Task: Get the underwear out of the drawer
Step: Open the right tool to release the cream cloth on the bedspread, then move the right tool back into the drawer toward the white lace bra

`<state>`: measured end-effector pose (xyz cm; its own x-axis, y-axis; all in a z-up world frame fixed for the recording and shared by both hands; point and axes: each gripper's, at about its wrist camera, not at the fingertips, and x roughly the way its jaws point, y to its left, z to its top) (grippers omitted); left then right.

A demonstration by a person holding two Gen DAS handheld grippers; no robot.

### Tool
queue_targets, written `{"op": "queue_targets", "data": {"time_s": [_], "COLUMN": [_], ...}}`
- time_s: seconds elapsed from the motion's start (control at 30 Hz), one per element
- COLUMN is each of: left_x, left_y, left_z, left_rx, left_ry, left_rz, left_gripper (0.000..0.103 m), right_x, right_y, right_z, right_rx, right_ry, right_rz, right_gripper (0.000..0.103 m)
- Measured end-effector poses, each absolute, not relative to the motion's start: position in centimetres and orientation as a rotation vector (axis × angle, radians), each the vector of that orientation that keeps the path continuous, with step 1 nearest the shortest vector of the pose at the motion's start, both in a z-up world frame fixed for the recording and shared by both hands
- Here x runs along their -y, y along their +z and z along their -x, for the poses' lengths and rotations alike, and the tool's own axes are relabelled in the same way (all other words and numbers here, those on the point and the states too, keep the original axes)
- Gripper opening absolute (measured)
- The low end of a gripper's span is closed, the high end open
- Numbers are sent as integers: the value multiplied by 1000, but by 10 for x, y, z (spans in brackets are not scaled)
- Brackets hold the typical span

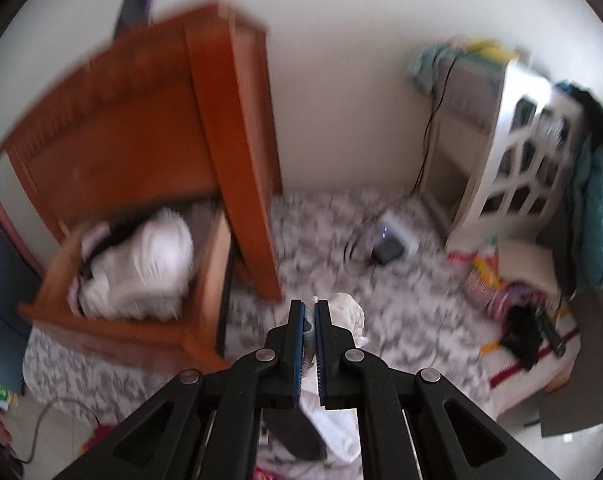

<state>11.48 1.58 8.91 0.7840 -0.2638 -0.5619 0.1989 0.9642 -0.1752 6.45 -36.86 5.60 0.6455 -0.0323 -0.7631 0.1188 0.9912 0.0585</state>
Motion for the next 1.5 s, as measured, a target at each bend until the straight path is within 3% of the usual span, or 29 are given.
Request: {"op": "queue_targets", "data": {"time_s": [0.33, 0.67, 0.7, 0.77, 0.8, 0.83, 0.93, 1.27, 1.5], "left_x": [-18, -21, -20, -21, -21, -21, -21, -21, -21], "left_y": [85, 83, 83, 83, 83, 83, 83, 82, 82], "left_z": [-118, -121, -121, -121, -121, -121, -122, -120, -120], "left_rx": [-631, -639, -639, -639, -639, -638, -638, -635, -633], "left_ry": [-248, -241, -240, -241, -241, -242, -241, -234, -232], "left_rz": [115, 119, 120, 120, 120, 120, 121, 132, 140], "left_gripper": [103, 103, 103, 103, 103, 103, 103, 103, 103], "right_x": [360, 366, 368, 371, 372, 373, 377, 377, 364], "right_y": [-42, -89, -89, -87, -86, -84, -77, -40, 5], "right_z": [-91, -99, -98, -97, -96, -95, -94, -84, -73], "right_rx": [-1083, -1198, -1201, -1203, -1200, -1193, -1180, -1100, -975], "right_ry": [-109, -157, -162, -169, -171, -173, -170, -153, -132], "right_rz": [-142, -171, -176, -182, -182, -179, -177, -155, -110], "right_gripper": [6, 8, 14, 35, 51, 55, 59, 102, 103]}}
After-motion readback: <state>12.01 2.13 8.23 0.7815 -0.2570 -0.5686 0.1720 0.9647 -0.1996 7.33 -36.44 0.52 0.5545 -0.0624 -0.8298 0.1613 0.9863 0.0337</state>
